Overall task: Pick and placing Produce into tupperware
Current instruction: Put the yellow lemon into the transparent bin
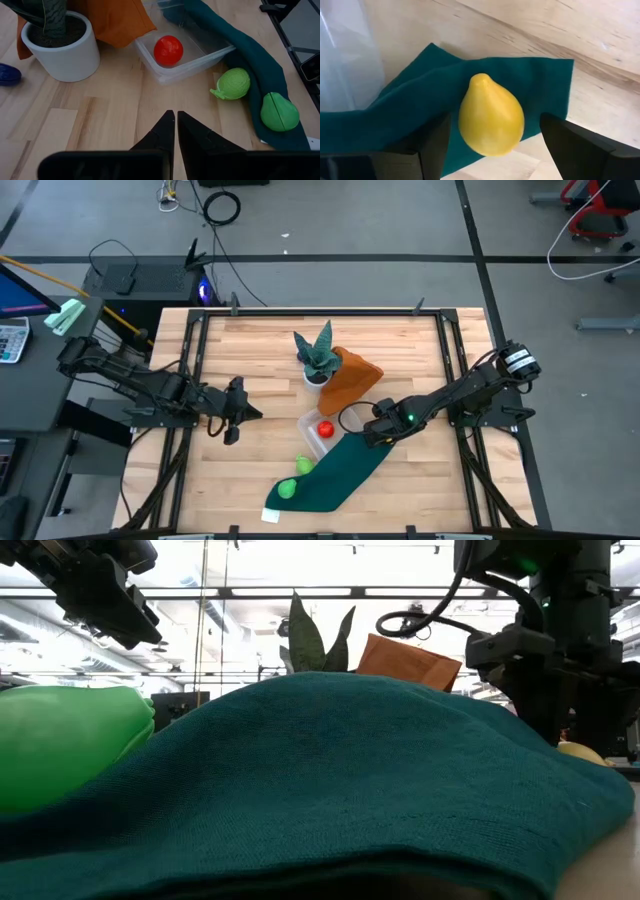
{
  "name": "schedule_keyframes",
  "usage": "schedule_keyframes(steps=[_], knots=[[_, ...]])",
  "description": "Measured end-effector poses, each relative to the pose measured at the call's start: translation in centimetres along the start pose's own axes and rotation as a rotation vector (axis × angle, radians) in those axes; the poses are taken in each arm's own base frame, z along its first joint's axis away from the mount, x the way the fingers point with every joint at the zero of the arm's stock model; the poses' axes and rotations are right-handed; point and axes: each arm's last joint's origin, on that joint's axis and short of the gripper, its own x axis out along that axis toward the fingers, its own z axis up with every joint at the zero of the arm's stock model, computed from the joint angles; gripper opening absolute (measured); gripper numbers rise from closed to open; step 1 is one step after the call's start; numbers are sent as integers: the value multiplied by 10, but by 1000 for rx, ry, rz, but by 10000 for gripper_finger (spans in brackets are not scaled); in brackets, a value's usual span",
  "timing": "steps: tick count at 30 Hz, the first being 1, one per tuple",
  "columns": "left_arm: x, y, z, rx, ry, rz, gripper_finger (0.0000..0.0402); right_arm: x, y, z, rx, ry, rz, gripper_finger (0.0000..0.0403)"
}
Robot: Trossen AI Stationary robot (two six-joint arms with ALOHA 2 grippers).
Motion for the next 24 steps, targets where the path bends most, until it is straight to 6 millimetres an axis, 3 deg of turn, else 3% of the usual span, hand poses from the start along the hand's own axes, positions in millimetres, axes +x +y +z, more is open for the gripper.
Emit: schedule_keyframes(steps=[24], knots=[[0,0,0,1,1,0,30,1,0,12,2,5,6,250]])
